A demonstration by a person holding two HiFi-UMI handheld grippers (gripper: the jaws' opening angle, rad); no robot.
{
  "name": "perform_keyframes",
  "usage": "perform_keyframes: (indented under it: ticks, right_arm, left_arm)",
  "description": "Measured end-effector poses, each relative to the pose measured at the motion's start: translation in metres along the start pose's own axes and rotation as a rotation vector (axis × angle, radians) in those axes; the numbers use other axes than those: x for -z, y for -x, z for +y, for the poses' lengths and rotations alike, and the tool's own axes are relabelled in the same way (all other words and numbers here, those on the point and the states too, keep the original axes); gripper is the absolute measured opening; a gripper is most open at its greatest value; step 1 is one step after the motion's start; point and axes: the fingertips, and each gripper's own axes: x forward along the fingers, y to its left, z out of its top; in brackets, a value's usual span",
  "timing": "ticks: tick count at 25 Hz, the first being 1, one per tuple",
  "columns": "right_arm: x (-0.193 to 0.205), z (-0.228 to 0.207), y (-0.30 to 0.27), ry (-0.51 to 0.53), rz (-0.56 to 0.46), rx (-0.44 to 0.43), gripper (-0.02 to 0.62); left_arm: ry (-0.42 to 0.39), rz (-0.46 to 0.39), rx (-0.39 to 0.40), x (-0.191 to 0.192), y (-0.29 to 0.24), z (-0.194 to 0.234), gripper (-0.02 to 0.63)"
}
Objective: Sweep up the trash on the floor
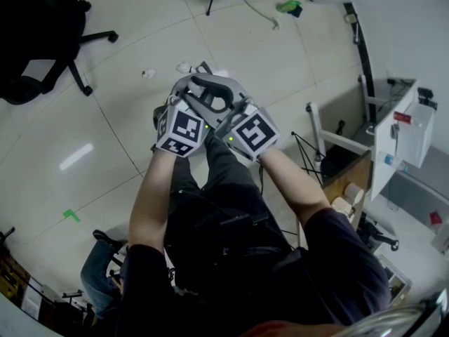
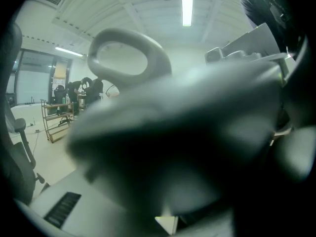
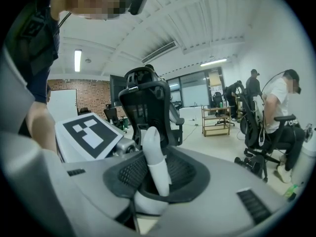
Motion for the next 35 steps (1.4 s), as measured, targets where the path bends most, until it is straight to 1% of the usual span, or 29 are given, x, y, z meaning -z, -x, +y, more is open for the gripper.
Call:
perform_keyframes:
  ticks: [6,11,18,22,25,29,31,33,35]
  right_arm:
    - [-0.008,0.03,-0.027,-0.002,-0.006,-0.021,0.132]
    - [-0.013,0.051,-0.042,-0.004,-0.008,-0.022,0.133]
    - [-0.018,0.073,-0.057,-0.01,-0.013,-0.025,0.133]
    - [-0.018,0.081,-0.062,-0.012,-0.014,-0.033,0.133]
    - [-0.018,0.08,-0.059,-0.003,-0.022,-0.027,0.133]
    - [-0.022,0.068,-0.044,-0.011,-0.055,0.0,0.133]
    - [-0.026,0.058,-0.032,0.01,-0.076,0.015,0.132]
    - [-0.031,0.043,-0.017,0.051,-0.092,0.035,0.129]
    - [-0.036,0.026,-0.004,0.074,-0.102,0.047,0.123]
  left_arm:
    - [-0.001,0.009,-0.026,0.013,0.035,0.018,0.049]
    - [-0.001,0.012,-0.033,0.021,0.059,0.027,0.049]
    - [-0.003,0.021,-0.038,0.029,0.084,0.035,0.049]
    - [0.016,0.02,-0.037,0.034,0.091,0.037,0.049]
    - [0.017,0.022,-0.032,0.033,0.09,0.034,0.049]
    - [-0.003,0.039,0.01,0.024,0.078,0.023,0.049]
    - [-0.016,0.051,0.033,0.015,0.068,0.015,0.049]
    - [-0.043,0.066,0.068,0.003,0.054,0.006,0.049]
    - [-0.09,0.086,0.108,-0.009,0.038,-0.002,0.049]
